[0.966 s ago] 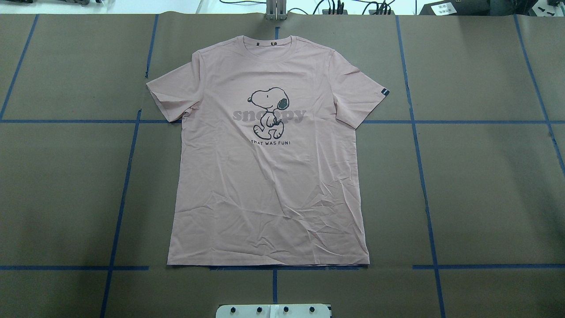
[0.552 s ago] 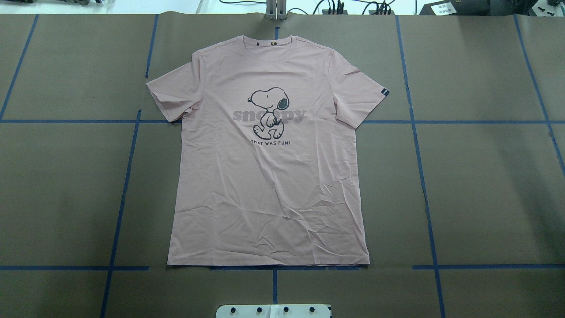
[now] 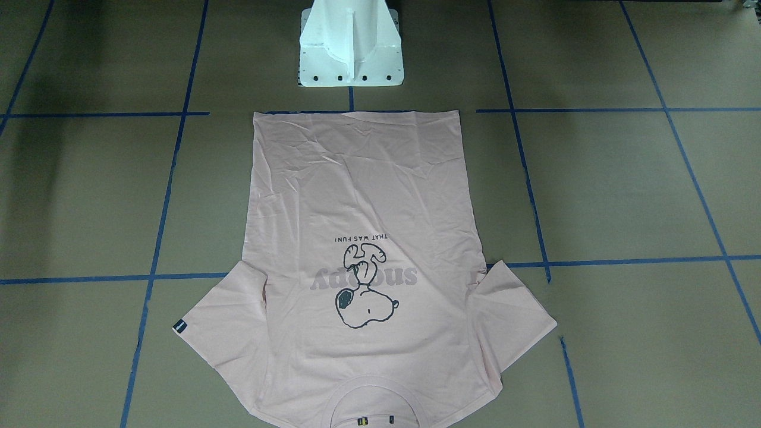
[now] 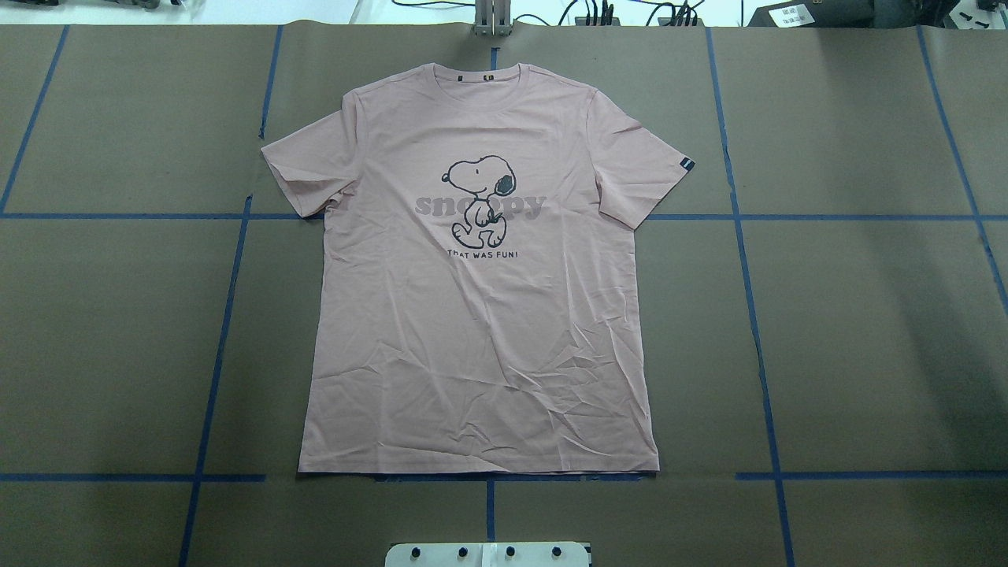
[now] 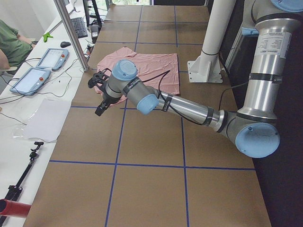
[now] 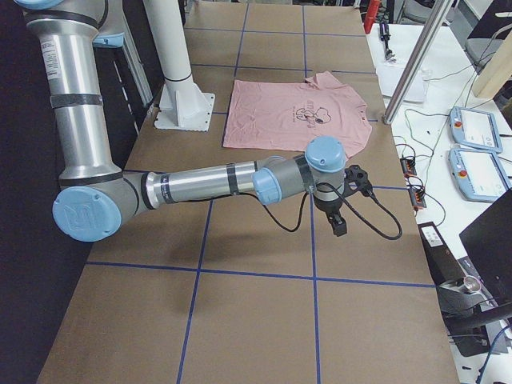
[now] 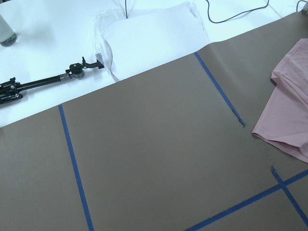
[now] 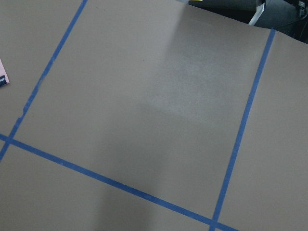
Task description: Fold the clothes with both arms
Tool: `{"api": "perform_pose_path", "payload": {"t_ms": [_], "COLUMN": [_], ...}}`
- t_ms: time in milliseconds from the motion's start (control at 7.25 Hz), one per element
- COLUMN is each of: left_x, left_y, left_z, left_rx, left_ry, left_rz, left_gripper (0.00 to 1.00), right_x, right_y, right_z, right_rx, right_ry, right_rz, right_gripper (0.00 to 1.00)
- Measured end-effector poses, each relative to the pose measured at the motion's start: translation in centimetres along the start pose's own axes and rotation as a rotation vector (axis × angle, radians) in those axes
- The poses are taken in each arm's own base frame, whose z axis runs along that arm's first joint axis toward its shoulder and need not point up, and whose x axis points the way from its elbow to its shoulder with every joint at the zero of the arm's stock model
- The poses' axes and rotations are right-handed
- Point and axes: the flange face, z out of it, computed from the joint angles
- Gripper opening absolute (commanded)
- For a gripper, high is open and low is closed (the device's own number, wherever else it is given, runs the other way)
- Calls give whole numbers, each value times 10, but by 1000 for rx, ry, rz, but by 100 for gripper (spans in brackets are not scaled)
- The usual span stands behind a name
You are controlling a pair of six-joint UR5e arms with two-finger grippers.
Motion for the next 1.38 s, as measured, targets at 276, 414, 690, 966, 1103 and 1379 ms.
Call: {"api": "perform_pose_path", "payload": {"t_ms": [276, 414, 690, 966, 1103, 1379], "left_x": [16, 29, 38, 40, 41, 44], "left_y": [5, 8, 11, 11, 11, 10], "left_z": [14, 27, 38, 39, 41, 44], "left_rx": [15, 1, -11, -12, -14, -17], "left_ry": [31, 54, 70, 72, 73, 77], "left_rz": [56, 75, 90, 95, 97, 102], "left_gripper": [100, 100, 100, 100, 100, 100], "right_x": [-77, -120, -198, -253, -268, -291], "right_y": [-53, -70, -105, -130, -131, -123], "right_z": [26, 52, 116, 182, 207, 233], "right_rx": [22, 46, 100, 145, 161, 182], "right_ry": [-22, -11, 11, 40, 43, 23], "right_rz": [99, 138, 235, 304, 319, 372], "right_gripper": [98, 89, 74, 69, 65, 61]}}
